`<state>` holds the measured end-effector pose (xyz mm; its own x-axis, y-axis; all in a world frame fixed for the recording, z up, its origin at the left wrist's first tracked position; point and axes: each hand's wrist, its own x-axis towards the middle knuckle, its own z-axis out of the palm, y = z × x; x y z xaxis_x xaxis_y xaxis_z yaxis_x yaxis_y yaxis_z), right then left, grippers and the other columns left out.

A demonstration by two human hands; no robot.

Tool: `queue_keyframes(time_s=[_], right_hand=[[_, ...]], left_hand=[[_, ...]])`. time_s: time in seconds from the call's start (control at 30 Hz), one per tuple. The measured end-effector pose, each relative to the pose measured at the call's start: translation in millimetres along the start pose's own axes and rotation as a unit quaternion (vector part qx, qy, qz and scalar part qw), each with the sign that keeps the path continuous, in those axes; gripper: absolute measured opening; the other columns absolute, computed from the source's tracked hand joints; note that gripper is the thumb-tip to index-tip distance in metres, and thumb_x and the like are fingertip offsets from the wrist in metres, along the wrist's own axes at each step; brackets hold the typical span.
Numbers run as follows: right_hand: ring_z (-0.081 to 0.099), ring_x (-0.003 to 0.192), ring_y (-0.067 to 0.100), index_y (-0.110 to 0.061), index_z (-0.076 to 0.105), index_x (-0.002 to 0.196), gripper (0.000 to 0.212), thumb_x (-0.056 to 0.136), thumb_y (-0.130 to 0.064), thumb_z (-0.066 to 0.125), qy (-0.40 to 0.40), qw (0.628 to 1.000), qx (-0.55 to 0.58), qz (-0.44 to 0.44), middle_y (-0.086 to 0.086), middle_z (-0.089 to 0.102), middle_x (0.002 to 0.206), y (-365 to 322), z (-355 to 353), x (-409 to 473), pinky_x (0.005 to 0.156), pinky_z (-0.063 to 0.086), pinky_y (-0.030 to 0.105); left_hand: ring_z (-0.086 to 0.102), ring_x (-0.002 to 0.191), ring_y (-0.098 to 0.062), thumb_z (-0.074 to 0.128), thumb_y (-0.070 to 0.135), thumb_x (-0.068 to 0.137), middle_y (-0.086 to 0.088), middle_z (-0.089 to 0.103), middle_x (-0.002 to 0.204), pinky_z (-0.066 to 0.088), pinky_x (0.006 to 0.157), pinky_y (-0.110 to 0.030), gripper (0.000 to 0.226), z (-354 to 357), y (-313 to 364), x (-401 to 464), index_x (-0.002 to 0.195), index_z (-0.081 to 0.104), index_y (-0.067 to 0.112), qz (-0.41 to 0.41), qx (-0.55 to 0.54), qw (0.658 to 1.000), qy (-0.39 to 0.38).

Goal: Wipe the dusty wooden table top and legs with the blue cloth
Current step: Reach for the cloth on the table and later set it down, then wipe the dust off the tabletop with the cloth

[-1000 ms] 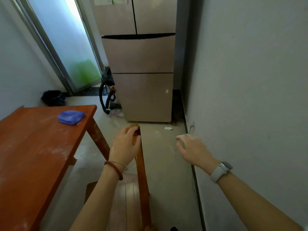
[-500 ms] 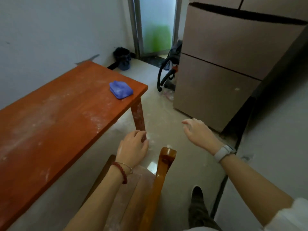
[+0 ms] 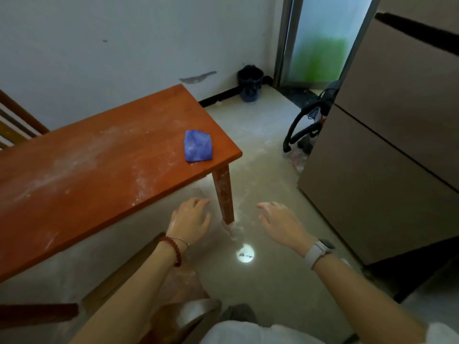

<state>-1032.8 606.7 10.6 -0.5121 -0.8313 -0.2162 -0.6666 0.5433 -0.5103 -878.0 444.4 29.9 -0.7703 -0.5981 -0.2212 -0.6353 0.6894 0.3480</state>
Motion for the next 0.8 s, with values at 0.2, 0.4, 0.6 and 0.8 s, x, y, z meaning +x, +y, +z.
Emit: queue_keyframes(time_s=[0.2,0.4,0.6,0.8], right_hand=[[0.042,0.123,0.022,-0.016,0.043,0.132,0.038,0.095,-0.023,0.037,-0.035,0.999,-0.014,-0.038,0.006,0.048,0.132,17,-18,76,0.105,0.032,0.033],[0.043,0.122,0.024,-0.014,0.042,0.133,0.039,0.095,-0.020,0.038,-0.038,0.995,-0.032,-0.083,0.009,0.047,0.132,5,-16,203,0.102,0.038,0.036],[0.041,0.126,0.040,-0.016,0.040,0.136,0.065,0.074,-0.018,0.059,-0.070,0.959,-0.166,-0.218,0.017,0.041,0.141,-29,15,324,0.100,0.038,0.050],[0.017,0.137,0.046,-0.027,0.031,0.141,0.079,0.071,-0.044,0.063,-0.187,0.869,-0.303,-0.345,0.016,0.027,0.150,-39,36,407,0.104,0.011,0.068]], left_hand=[[0.036,0.128,-0.019,0.044,0.029,0.092,-0.002,0.041,0.138,0.034,0.107,-0.042,0.040,16,6,64,0.132,0.042,0.022,-0.072,-0.042,0.997,-0.004],[0.030,0.131,-0.024,0.047,0.027,0.090,-0.007,0.032,0.143,0.034,0.106,-0.044,0.044,28,-34,154,0.133,0.040,0.019,-0.167,-0.101,0.979,0.048],[0.022,0.135,-0.031,0.048,0.029,0.088,-0.010,0.029,0.146,0.027,0.104,-0.048,0.047,37,-82,217,0.134,0.041,0.021,-0.271,-0.087,0.956,0.074],[0.056,0.110,-0.039,0.045,0.040,0.072,-0.013,0.059,0.122,0.045,0.079,-0.056,0.048,39,-111,234,0.112,0.063,0.021,-0.307,-0.039,0.949,0.061]])
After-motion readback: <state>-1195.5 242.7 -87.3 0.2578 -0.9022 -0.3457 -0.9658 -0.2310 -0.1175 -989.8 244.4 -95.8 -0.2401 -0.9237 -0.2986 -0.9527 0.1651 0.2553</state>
